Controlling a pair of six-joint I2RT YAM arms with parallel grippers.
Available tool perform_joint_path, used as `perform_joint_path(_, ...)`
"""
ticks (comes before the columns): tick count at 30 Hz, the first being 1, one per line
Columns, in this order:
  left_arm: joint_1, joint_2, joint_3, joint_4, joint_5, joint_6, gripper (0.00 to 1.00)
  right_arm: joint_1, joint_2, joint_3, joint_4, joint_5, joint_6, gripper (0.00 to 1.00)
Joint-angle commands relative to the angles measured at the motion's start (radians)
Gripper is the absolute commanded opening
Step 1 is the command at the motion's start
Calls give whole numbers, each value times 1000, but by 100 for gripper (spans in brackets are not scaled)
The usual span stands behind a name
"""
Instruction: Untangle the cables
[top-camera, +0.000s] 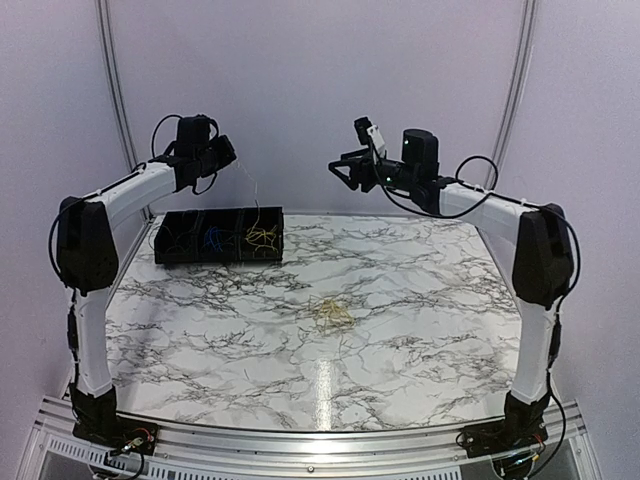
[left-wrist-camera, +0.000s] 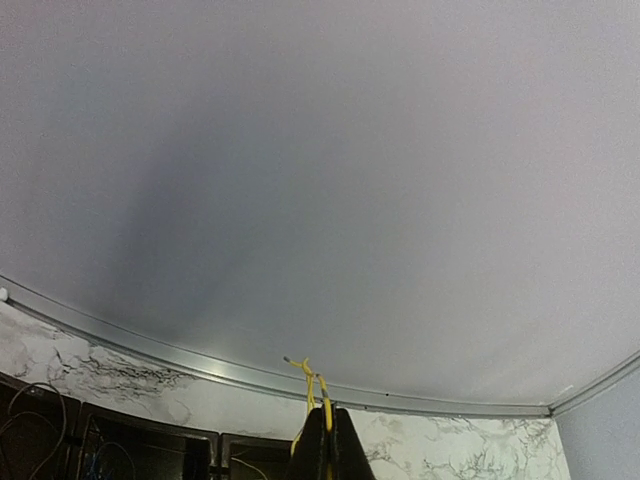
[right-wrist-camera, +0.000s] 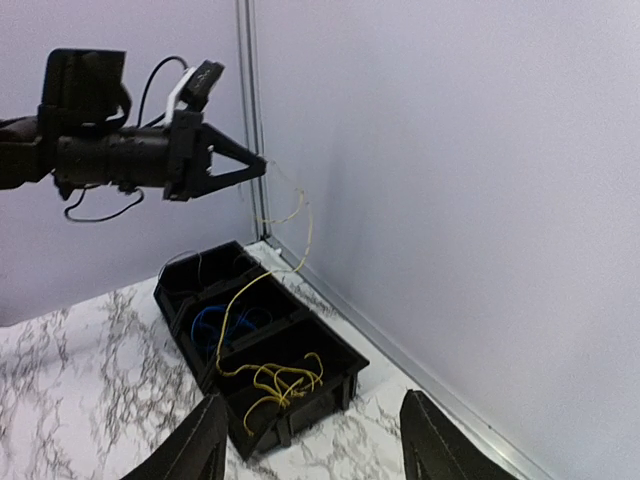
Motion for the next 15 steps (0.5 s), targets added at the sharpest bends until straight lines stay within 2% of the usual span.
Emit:
perform_joint_path(1, -22, 83, 81, 64, 70, -5, 0, -7, -155, -176, -106, -37, -91, 59)
perform_joint_path(7, -64, 143, 71, 52, 71, 11, 0, -14, -358, -347, -204, -54, -167, 60)
perform_joint_path(15, -113, 40, -106, -31, 14, -5, 0, -15, -503, -490, -213, -31, -179, 60)
